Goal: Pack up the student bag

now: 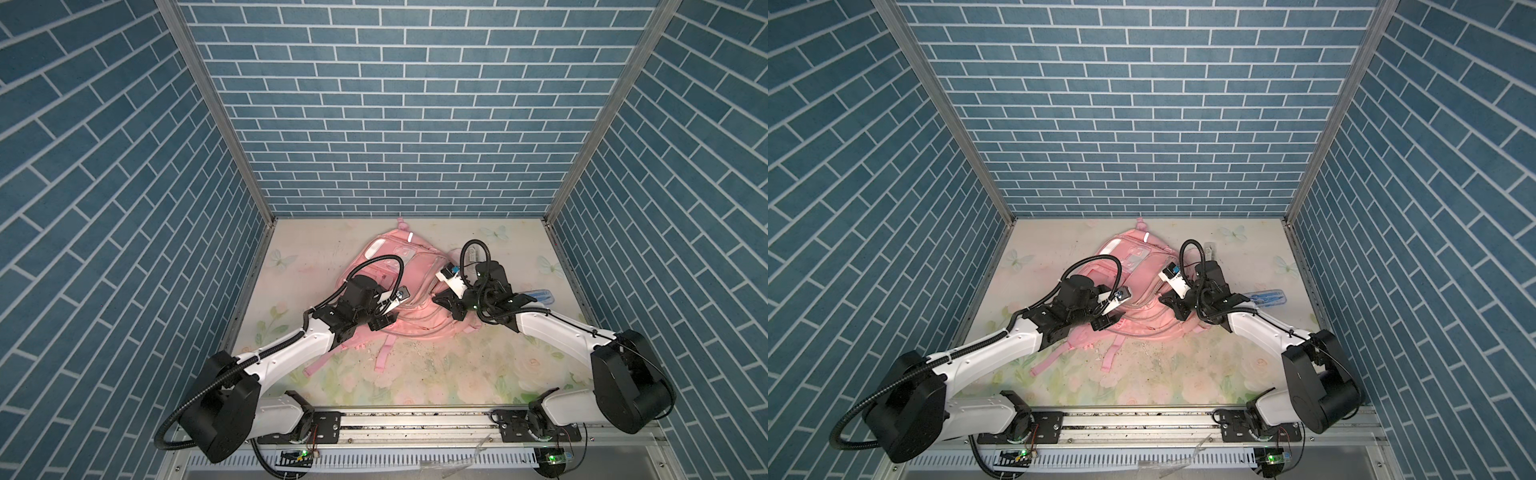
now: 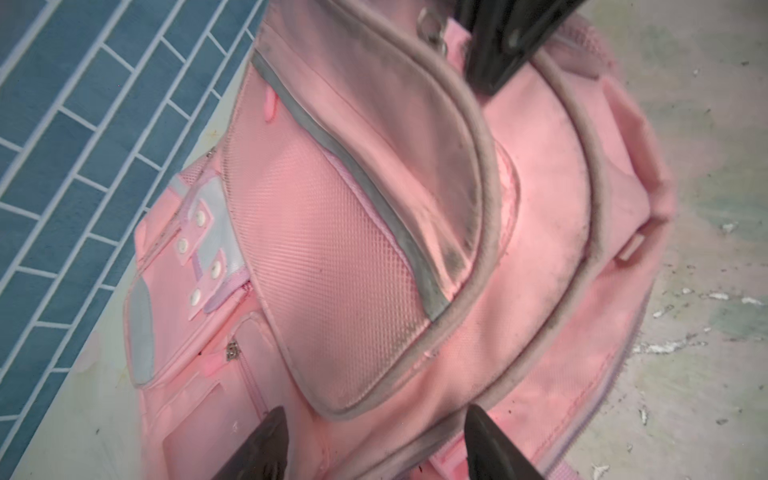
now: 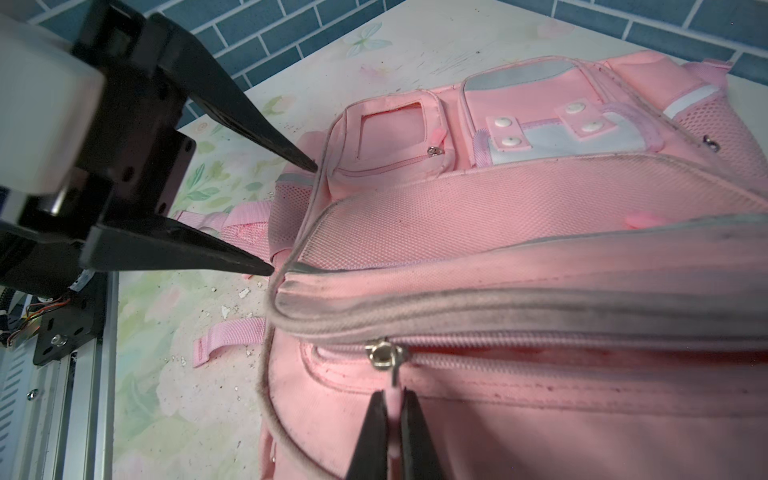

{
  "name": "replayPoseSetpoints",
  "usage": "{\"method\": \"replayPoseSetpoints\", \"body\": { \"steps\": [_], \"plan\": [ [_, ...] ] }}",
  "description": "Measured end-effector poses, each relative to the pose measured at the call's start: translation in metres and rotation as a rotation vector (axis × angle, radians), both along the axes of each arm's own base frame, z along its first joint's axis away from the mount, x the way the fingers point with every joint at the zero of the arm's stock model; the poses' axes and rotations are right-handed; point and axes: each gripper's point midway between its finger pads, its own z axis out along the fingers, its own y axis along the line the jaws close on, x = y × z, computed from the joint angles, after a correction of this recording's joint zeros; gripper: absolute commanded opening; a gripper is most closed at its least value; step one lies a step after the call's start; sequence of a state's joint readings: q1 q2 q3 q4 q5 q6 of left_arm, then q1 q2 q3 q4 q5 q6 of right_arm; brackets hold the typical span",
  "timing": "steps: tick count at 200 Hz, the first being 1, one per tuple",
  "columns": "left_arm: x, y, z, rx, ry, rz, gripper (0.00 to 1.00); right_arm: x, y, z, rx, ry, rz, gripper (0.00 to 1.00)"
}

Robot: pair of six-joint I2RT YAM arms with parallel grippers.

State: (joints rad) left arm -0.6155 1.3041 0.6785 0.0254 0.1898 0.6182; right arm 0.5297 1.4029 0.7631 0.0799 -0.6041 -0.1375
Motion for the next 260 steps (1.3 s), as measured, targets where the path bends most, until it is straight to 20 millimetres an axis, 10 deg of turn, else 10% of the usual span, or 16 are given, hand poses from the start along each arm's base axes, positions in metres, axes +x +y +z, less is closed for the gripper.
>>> {"method": "replayPoseSetpoints", "body": {
  "steps": [96, 134, 260],
  "plan": [
    [0.022, -0.012, -0.018, -0.008, -0.034, -0.041, 0.63, -0.003, -0.001, -0.004, 0.000, 0.011, 0.004, 0.00],
    [0.018, -0.016, -0.026, -0.017, 0.007, -0.054, 0.00, -0.001, -0.002, -0.004, -0.002, 0.012, -0.002, 0.00],
    [0.000, -0.070, 0.015, -0.238, 0.260, 0.185, 0.00, 0.029, -0.034, 0.028, 0.013, -0.058, -0.101, 0.00]
  ]
}}
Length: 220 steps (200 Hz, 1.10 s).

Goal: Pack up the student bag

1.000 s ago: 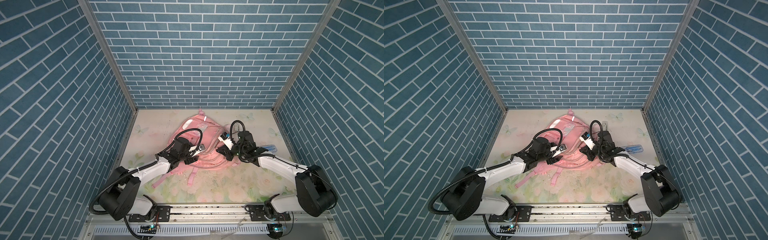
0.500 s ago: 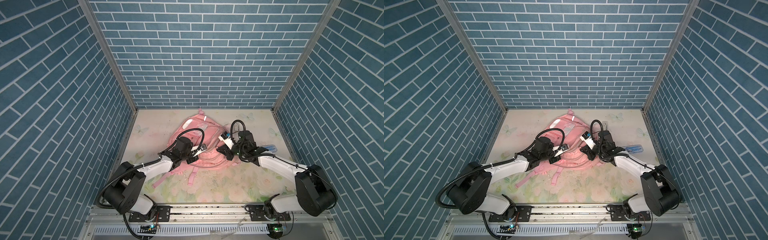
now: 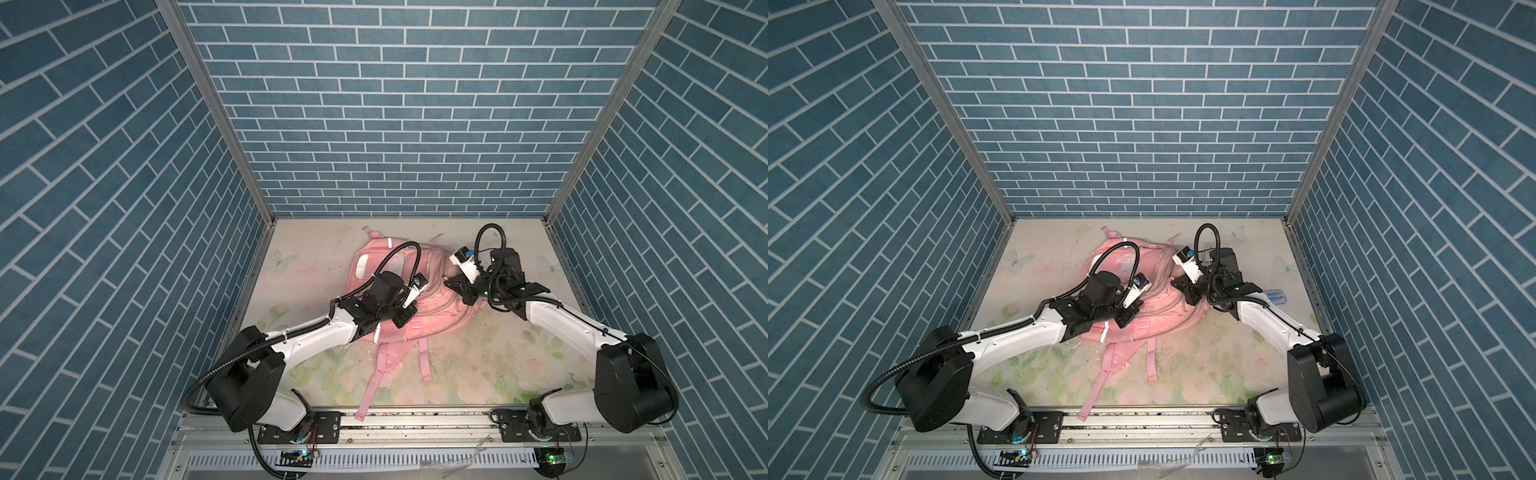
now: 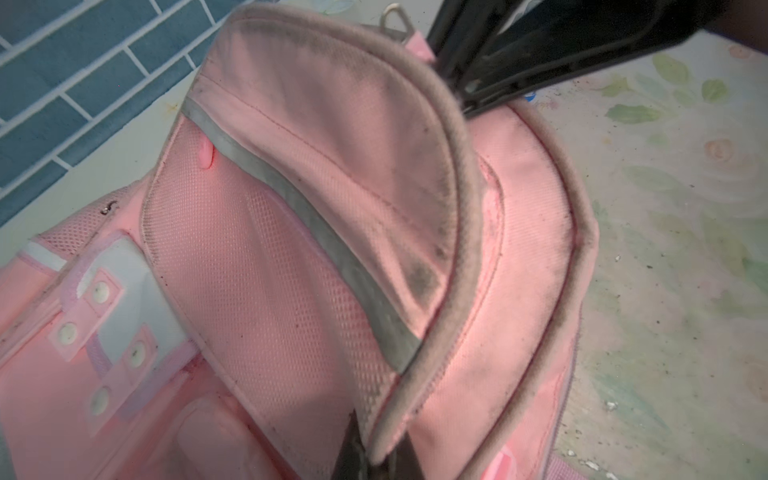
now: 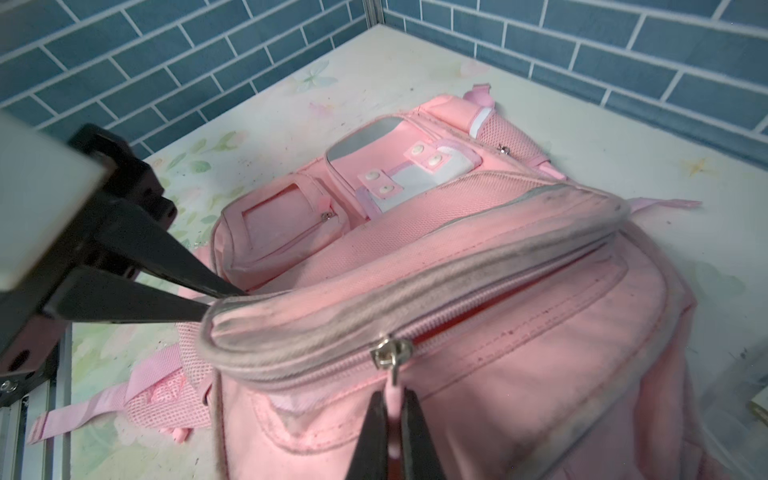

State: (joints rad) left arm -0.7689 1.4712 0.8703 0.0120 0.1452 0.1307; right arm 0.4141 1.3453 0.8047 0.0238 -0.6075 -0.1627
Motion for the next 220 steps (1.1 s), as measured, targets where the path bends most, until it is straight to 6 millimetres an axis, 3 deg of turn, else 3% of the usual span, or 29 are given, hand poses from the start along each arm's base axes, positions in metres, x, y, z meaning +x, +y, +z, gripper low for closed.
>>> {"method": "replayPoseSetpoints", "body": {
  "steps": [51, 145, 220],
  "plan": [
    [0.000, -0.008, -0.001, -0.079, 0.104, 0.040, 0.00, -0.030, 0.001, 0.000, 0.029, -0.066, 0.039, 0.00],
    [0.002, -0.004, 0.000, -0.093, 0.193, 0.134, 0.00, -0.027, 0.021, -0.003, -0.079, -0.208, -0.001, 0.00],
    [-0.001, -0.004, 0.004, -0.091, 0.225, 0.132, 0.00, -0.036, 0.022, -0.003, -0.042, -0.292, -0.013, 0.00]
  ]
}}
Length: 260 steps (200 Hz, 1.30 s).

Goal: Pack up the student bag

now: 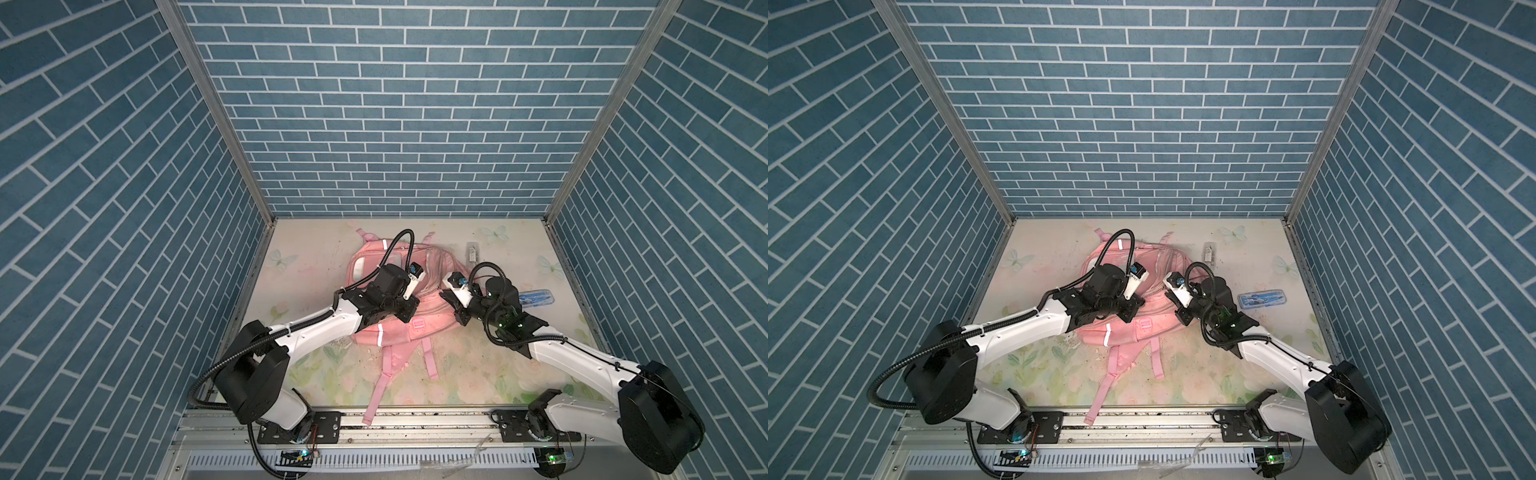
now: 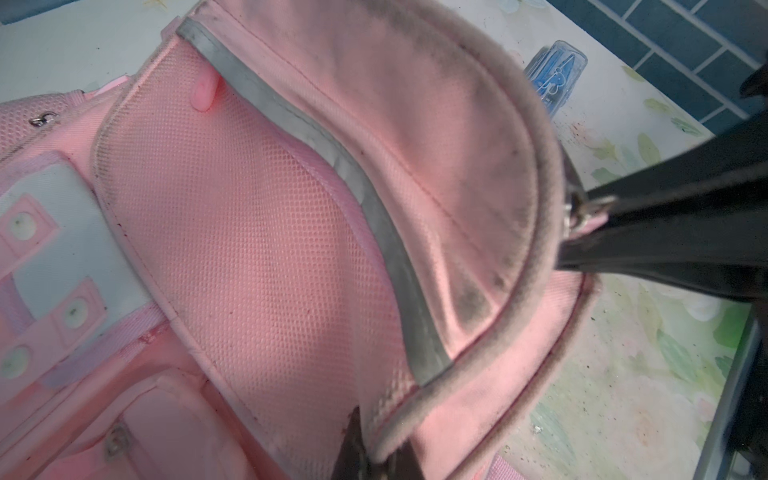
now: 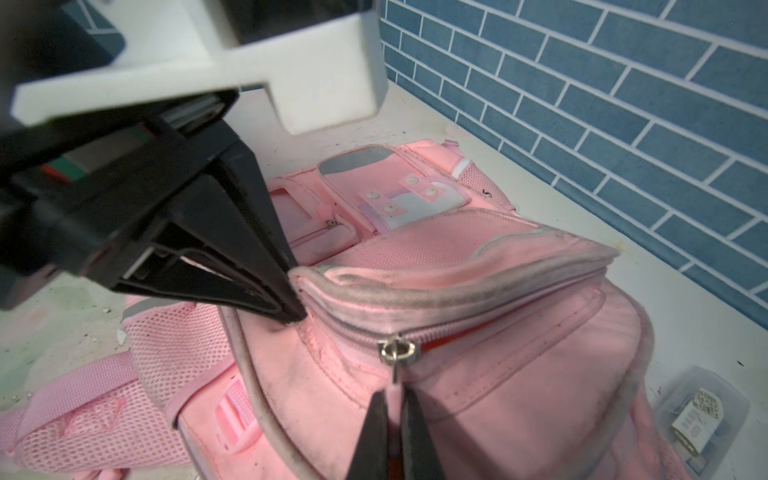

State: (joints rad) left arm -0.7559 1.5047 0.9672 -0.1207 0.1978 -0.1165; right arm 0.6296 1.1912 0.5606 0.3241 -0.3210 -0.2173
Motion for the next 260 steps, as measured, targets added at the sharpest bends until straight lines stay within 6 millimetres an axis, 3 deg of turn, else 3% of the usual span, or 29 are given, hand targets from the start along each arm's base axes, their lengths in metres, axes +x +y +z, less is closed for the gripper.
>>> {"method": "replayPoseSetpoints", "body": {
  "steps": [48, 89, 135, 181, 197, 224, 240, 260],
  "plan": [
    [-0.001, 0.000, 0.001, -0.015, 0.015, -0.009, 0.00, -0.015, 0.018, -0.012, -0.063, -0.025, 0.074, 0.00],
    [0.001, 0.000, 0.004, -0.023, 0.006, -0.007, 0.00, -0.011, 0.025, -0.011, -0.076, -0.017, 0.077, 0.00],
    [0.002, 0.002, 0.005, -0.011, -0.014, -0.017, 0.00, -0.013, 0.046, -0.021, -0.080, 0.023, 0.100, 0.00],
    [0.001, 0.012, 0.011, 0.011, -0.070, -0.038, 0.00, -0.014, 0.054, -0.016, -0.041, 0.035, 0.110, 0.00],
    [-0.002, 0.016, 0.012, 0.024, -0.088, -0.050, 0.00, -0.018, 0.057, -0.014, -0.028, 0.050, 0.123, 0.26],
    [-0.007, 0.026, 0.017, 0.079, -0.133, -0.077, 0.00, -0.034, 0.063, -0.003, 0.012, 0.067, 0.187, 0.51],
    [-0.012, 0.037, 0.019, 0.125, -0.149, -0.090, 0.00, -0.038, 0.060, 0.013, 0.042, 0.046, 0.198, 0.59],
    [-0.017, 0.053, 0.018, 0.175, -0.163, -0.103, 0.00, -0.036, 0.051, 0.038, 0.091, 0.007, 0.180, 0.59]
  ]
}}
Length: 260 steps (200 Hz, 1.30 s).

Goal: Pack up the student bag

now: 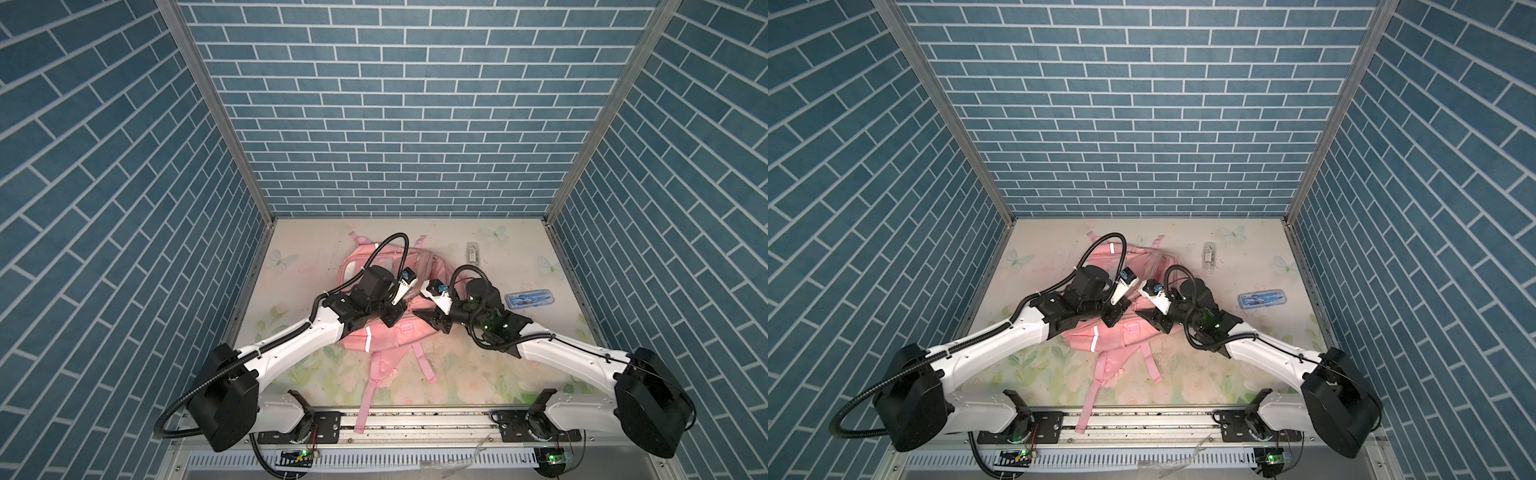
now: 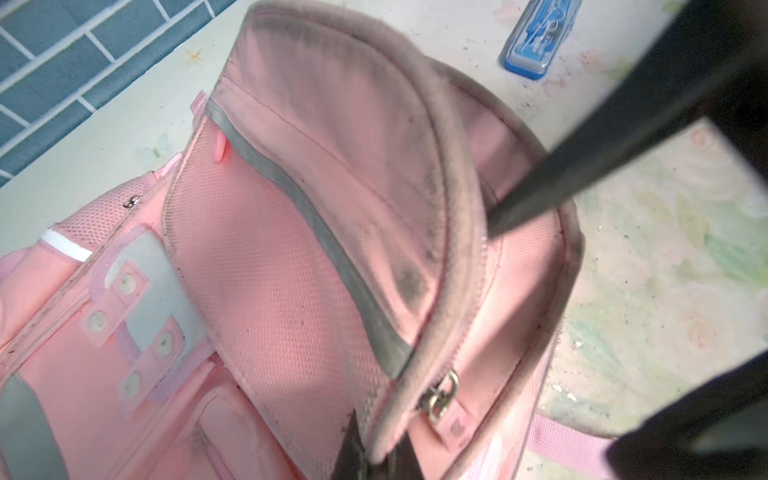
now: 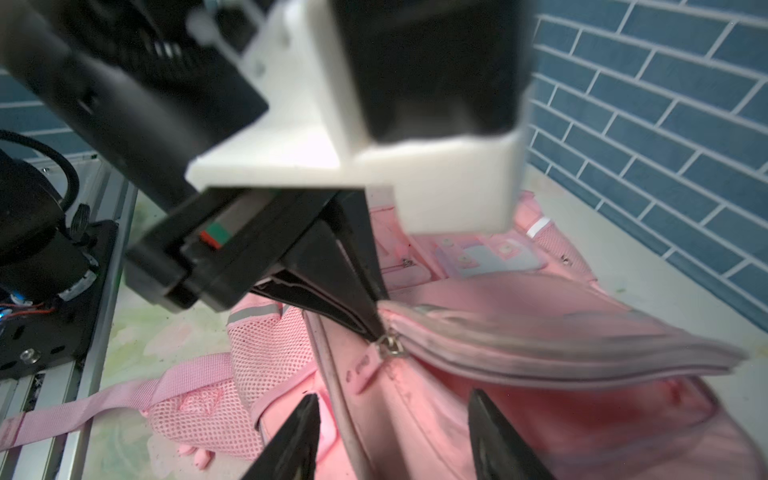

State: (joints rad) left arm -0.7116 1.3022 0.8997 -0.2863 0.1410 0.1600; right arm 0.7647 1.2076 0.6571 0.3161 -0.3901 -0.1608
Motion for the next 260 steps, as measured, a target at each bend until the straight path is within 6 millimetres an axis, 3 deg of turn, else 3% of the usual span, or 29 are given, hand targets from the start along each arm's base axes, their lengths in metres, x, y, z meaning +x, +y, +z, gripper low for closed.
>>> {"method": "replayPoseSetpoints", "body": {
  "steps": [6, 29, 42, 73, 92, 106, 125, 140, 152, 165, 186, 229, 248, 260],
  "plan": [
    [-0.001, 0.004, -0.001, 0.013, -0.005, -0.003, 0.01, 0.002, -0.004, 0.006, 0.012, -0.009, -0.010, 0.59],
    [-0.004, 0.018, -0.003, 0.070, -0.028, -0.015, 0.33, 0.016, -0.025, 0.023, 0.048, -0.020, -0.074, 0.60],
    [-0.004, 0.022, -0.001, 0.090, -0.046, -0.015, 0.44, 0.026, -0.039, 0.029, 0.057, -0.012, -0.122, 0.62],
    [-0.005, 0.032, 0.004, 0.105, -0.042, 0.024, 0.54, 0.051, -0.073, 0.045, 0.083, 0.015, -0.259, 0.64],
    [-0.002, 0.028, 0.022, 0.065, -0.036, 0.067, 0.56, 0.071, -0.095, 0.057, 0.098, 0.050, -0.368, 0.64],
    [0.002, 0.017, 0.047, 0.009, -0.047, 0.101, 0.57, 0.088, -0.110, 0.063, 0.108, 0.091, -0.455, 0.64],
    [0.006, -0.014, 0.085, -0.076, -0.065, 0.117, 0.58, 0.114, -0.129, 0.063, 0.109, 0.171, -0.579, 0.63],
    [0.008, -0.043, 0.103, -0.115, -0.070, 0.124, 0.58, 0.133, -0.142, 0.050, 0.090, 0.249, -0.668, 0.63],
    [0.009, -0.066, 0.107, -0.124, -0.059, 0.136, 0.58, 0.145, -0.152, 0.036, 0.068, 0.310, -0.731, 0.63],
    [0.015, -0.086, 0.101, -0.117, -0.040, 0.164, 0.59, 0.154, -0.163, 0.017, 0.046, 0.376, -0.793, 0.63],
    [0.028, -0.106, 0.074, -0.067, 0.007, 0.239, 0.59, 0.160, -0.178, -0.010, 0.023, 0.468, -0.868, 0.63],
    [0.043, -0.101, 0.014, 0.137, 0.039, 0.397, 0.58, 0.166, -0.195, -0.033, 0.023, 0.544, -0.939, 0.61],
    [0.037, -0.098, 0.004, 0.191, 0.038, 0.419, 0.57, 0.165, -0.198, -0.049, 0.008, 0.576, -0.948, 0.61],
    [0.035, -0.096, 0.002, 0.205, 0.035, 0.431, 0.50, 0.163, -0.200, -0.061, -0.003, 0.601, -0.953, 0.59]
  ]
}}
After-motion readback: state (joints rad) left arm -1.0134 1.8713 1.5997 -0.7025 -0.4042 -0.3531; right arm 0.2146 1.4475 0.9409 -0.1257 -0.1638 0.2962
